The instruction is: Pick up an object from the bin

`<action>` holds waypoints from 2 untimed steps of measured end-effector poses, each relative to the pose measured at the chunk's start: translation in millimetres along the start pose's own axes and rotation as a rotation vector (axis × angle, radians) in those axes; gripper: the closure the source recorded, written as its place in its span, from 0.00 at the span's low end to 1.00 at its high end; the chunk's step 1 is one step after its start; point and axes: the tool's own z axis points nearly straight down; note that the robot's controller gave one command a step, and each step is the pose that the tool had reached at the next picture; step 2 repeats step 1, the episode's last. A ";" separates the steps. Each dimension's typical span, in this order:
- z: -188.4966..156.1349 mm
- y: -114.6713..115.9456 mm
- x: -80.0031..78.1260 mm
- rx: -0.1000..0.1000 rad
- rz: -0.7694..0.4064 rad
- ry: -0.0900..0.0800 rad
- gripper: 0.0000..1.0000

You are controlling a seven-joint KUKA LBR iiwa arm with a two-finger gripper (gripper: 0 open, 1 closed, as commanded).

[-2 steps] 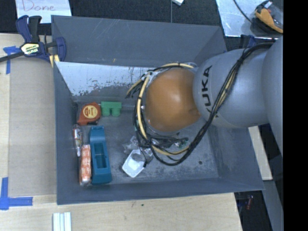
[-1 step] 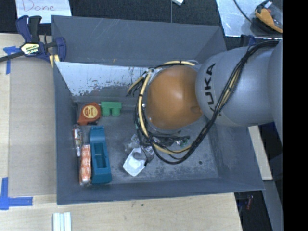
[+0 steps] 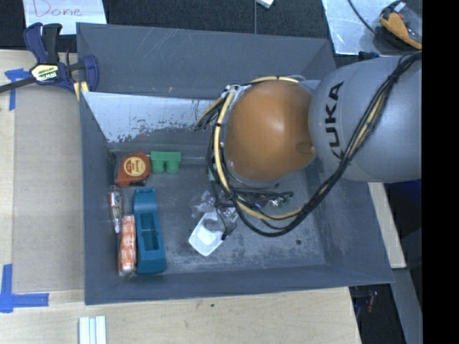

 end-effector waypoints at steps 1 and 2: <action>-28.0 -1.2 -1.5 0.006 0.002 -0.007 1.00; -28.0 -1.2 -1.5 0.006 0.002 -0.007 1.00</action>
Offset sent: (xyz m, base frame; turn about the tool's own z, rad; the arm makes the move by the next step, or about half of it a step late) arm 0.0012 0.0001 0.0442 0.0008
